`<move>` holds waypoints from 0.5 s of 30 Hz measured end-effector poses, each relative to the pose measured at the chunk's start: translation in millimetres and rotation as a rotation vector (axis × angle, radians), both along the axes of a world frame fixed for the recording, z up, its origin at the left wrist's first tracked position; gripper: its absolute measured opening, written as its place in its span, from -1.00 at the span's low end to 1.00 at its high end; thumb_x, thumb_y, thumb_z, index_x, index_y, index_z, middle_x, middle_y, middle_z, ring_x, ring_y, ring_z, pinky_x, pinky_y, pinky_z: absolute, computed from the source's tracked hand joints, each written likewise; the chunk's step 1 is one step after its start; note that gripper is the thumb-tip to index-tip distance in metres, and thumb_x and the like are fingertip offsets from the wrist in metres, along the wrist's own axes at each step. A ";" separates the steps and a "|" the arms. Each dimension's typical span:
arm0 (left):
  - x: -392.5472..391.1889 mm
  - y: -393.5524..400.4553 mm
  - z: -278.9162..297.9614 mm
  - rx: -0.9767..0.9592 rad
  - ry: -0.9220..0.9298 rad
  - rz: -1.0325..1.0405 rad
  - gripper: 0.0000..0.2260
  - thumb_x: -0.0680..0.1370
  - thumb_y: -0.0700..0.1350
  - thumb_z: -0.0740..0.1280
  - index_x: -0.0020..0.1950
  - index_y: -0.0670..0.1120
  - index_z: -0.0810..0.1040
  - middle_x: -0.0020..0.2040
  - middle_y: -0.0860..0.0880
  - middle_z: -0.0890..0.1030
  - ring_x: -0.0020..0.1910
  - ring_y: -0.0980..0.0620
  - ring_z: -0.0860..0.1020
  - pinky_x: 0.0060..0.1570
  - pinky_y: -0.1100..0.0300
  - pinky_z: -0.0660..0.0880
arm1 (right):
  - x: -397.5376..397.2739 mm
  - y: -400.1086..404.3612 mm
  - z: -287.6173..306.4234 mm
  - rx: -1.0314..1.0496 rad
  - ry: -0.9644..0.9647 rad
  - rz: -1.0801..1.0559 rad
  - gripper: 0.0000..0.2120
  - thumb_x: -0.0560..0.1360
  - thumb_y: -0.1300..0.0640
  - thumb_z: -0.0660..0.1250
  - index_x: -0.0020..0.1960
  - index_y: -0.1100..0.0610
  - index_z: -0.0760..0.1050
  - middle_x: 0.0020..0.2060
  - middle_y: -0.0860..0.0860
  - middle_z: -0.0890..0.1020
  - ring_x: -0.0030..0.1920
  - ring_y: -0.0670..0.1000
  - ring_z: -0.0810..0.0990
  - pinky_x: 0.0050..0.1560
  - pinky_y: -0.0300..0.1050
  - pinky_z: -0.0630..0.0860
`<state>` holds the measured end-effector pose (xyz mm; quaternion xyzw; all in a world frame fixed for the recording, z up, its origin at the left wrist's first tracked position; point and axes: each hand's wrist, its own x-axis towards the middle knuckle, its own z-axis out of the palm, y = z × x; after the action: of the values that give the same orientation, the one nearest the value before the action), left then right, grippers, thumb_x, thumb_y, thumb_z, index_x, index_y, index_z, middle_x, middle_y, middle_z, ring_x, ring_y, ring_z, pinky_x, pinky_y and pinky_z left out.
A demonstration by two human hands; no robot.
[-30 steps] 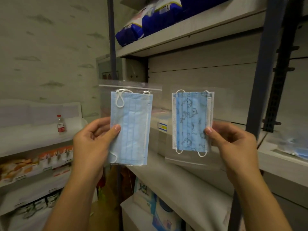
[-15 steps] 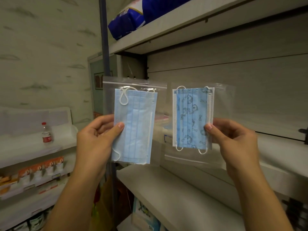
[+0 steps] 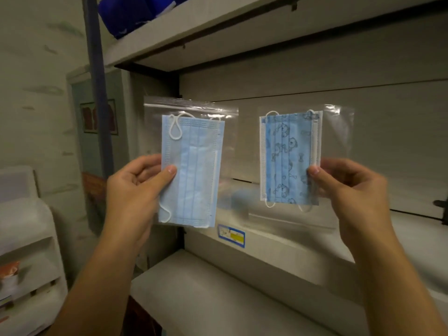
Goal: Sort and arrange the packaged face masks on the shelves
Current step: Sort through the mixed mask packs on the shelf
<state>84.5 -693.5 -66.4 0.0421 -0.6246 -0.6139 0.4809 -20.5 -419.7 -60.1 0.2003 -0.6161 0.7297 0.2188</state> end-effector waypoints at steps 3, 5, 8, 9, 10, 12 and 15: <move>-32.9 -7.5 4.4 -0.011 -0.015 -0.080 -0.81 0.50 -0.18 0.49 0.09 -0.01 0.64 0.00 0.03 0.73 0.02 0.05 0.70 -0.03 0.08 0.61 | -9.9 4.0 4.2 0.005 0.003 -0.087 -0.97 0.50 0.20 0.48 -0.08 0.09 0.68 -0.17 0.00 0.73 -0.08 -0.02 0.71 -0.03 -0.09 0.63; -55.6 -10.3 9.9 -0.003 -0.019 -0.134 -0.78 0.50 -0.17 0.50 0.12 -0.01 0.63 0.00 0.04 0.72 0.01 0.08 0.70 -0.03 0.10 0.61 | -17.5 5.3 7.1 0.008 0.003 -0.146 -0.96 0.50 0.21 0.49 -0.09 0.09 0.67 -0.21 -0.03 0.72 -0.13 -0.07 0.70 -0.09 -0.13 0.61; -90.3 -13.6 21.2 -0.012 -0.024 -0.233 -0.80 0.52 -0.18 0.48 0.11 -0.01 0.61 -0.04 0.09 0.73 -0.05 0.14 0.70 -0.08 0.15 0.62 | -29.4 1.8 12.8 0.010 -0.008 -0.215 -0.93 0.50 0.24 0.48 -0.11 0.09 0.66 -0.21 -0.05 0.72 -0.16 -0.12 0.70 -0.15 -0.21 0.58; -102.3 -14.5 25.2 -0.017 -0.027 -0.267 -0.81 0.52 -0.18 0.48 0.10 -0.02 0.61 -0.04 0.08 0.73 -0.06 0.13 0.71 -0.09 0.14 0.63 | -33.1 -1.0 14.6 0.008 -0.015 -0.237 -0.93 0.51 0.25 0.47 -0.10 0.10 0.66 -0.19 -0.03 0.72 -0.16 -0.12 0.70 -0.16 -0.22 0.58; -115.1 -15.6 28.4 -0.023 -0.026 -0.297 -0.82 0.52 -0.20 0.48 0.09 -0.03 0.61 -0.05 0.06 0.73 -0.07 0.10 0.71 -0.09 0.13 0.64 | -37.5 -4.5 16.3 0.006 -0.019 -0.263 -0.94 0.51 0.25 0.47 -0.09 0.11 0.65 -0.17 -0.01 0.72 -0.15 -0.10 0.70 -0.17 -0.23 0.57; -141.5 -18.4 32.8 -0.049 -0.025 -0.338 -0.85 0.51 -0.22 0.49 0.03 -0.05 0.62 -0.09 0.03 0.74 -0.10 0.08 0.72 -0.11 0.13 0.64 | -47.6 -13.9 20.1 0.006 -0.021 -0.309 -0.96 0.50 0.25 0.47 -0.08 0.14 0.65 -0.14 0.05 0.71 -0.14 -0.07 0.69 -0.17 -0.21 0.57; -180.6 -25.0 33.4 -0.055 -0.042 -0.391 -0.85 0.49 -0.24 0.50 -0.02 -0.04 0.63 -0.12 0.02 0.73 -0.14 0.09 0.71 -0.13 0.15 0.63 | -65.8 -32.3 26.6 0.019 -0.032 -0.311 -0.96 0.50 0.27 0.46 -0.08 0.17 0.64 -0.10 0.11 0.71 -0.07 0.04 0.72 -0.06 -0.06 0.64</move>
<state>-96.1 -718.5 -33.1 -0.0804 -0.6472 -0.6774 0.3404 -86.3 -452.1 -33.4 0.0929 -0.6501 0.6841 0.3175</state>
